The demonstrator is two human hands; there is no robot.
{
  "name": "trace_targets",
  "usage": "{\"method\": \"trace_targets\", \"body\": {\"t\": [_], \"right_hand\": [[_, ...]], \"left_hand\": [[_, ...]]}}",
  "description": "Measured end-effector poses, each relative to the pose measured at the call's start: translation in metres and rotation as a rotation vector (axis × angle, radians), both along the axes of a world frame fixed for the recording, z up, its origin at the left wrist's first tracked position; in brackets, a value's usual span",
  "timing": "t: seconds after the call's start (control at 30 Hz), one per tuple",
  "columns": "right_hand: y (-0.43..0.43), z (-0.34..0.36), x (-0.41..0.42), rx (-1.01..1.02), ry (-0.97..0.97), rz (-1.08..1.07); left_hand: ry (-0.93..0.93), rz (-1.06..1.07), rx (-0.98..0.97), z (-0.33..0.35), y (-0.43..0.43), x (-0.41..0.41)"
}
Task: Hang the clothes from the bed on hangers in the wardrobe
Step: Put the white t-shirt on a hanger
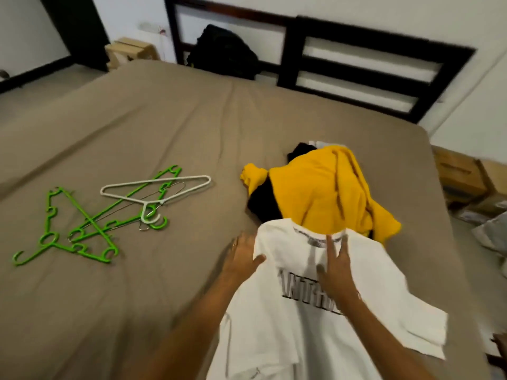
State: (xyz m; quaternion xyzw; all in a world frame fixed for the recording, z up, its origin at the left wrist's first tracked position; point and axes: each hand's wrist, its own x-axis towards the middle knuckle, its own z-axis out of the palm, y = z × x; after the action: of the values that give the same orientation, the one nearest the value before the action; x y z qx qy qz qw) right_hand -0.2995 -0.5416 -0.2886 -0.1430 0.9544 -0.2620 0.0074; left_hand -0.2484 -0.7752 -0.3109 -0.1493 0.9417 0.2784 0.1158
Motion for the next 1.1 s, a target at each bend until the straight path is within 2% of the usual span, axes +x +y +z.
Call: {"method": "trace_targets", "body": {"t": [0.1, 0.23, 0.3, 0.4, 0.57, 0.7, 0.9, 1.0, 1.1], "right_hand": [[-0.072, -0.042, 0.027, 0.029, -0.107, 0.286], [-0.192, -0.045, 0.035, 0.134, -0.203, 0.572], [-0.255, -0.048, 0.036, 0.122, -0.281, 0.674], [-0.338, -0.051, 0.039, 0.07, -0.257, 0.761], [-0.438, -0.071, 0.033, 0.059, -0.162, 0.771], [-0.478, -0.09, 0.024, 0.183, -0.084, 0.687], [-0.485, -0.098, 0.025, 0.375, -0.006, 0.64], [-0.477, -0.086, 0.025, 0.312, 0.086, 0.592], [-0.459, -0.06, 0.021, 0.076, 0.216, 0.537]], "left_hand": [[-0.062, 0.155, -0.067, -0.034, -0.062, 0.04], [-0.097, 0.411, -0.154, -0.046, -0.171, 0.089], [-0.059, 0.525, -0.218, -0.051, -0.221, 0.111], [0.052, 0.636, -0.305, -0.062, -0.274, 0.136], [-0.159, 0.609, -0.217, -0.085, -0.302, 0.155], [-0.19, 0.624, -0.375, -0.095, -0.294, 0.146], [-0.213, 0.614, -0.45, -0.102, -0.299, 0.144], [-0.238, 0.598, -0.47, -0.103, -0.296, 0.142], [-0.243, 0.589, -0.445, -0.098, -0.297, 0.143]]}}
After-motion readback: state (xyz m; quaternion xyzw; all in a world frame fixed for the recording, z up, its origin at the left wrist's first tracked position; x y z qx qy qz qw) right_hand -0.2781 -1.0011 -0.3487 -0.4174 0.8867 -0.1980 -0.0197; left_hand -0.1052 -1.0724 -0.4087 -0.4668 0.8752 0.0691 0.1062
